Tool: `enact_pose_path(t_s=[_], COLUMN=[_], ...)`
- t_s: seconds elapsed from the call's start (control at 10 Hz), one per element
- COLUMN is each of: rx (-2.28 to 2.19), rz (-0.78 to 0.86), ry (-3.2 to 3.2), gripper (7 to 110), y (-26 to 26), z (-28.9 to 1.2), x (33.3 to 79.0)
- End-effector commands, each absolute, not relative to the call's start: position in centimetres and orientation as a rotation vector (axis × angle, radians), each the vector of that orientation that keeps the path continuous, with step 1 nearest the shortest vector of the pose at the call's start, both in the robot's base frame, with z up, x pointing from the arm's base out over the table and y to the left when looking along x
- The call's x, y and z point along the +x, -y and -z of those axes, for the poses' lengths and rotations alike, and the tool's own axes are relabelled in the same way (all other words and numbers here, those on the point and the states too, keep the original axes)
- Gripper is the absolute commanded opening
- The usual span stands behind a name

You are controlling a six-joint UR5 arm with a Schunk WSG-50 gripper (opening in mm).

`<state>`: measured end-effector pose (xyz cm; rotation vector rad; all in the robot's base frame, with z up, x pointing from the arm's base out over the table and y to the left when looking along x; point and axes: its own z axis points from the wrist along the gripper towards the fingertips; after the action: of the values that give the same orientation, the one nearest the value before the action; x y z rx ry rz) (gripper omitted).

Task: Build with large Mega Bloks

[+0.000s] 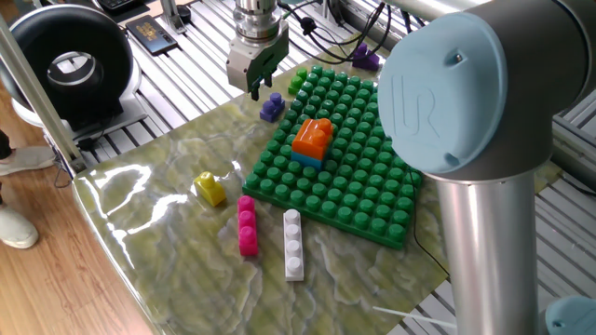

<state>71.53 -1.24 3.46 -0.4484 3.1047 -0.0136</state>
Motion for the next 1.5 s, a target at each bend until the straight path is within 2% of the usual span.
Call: enact_pose_path(t_s=[0.0,0.4,1.4], rx=[-0.45,-0.412,-0.45], rz=[-0.053,-0.021,-0.014], ry=[-3.093,-3.093,-3.09], gripper=[66,66,66], y=[0.7,1.8,1.8], z=[-3.5,-1.8,-1.4], x=[71.4,71.5,70.6])
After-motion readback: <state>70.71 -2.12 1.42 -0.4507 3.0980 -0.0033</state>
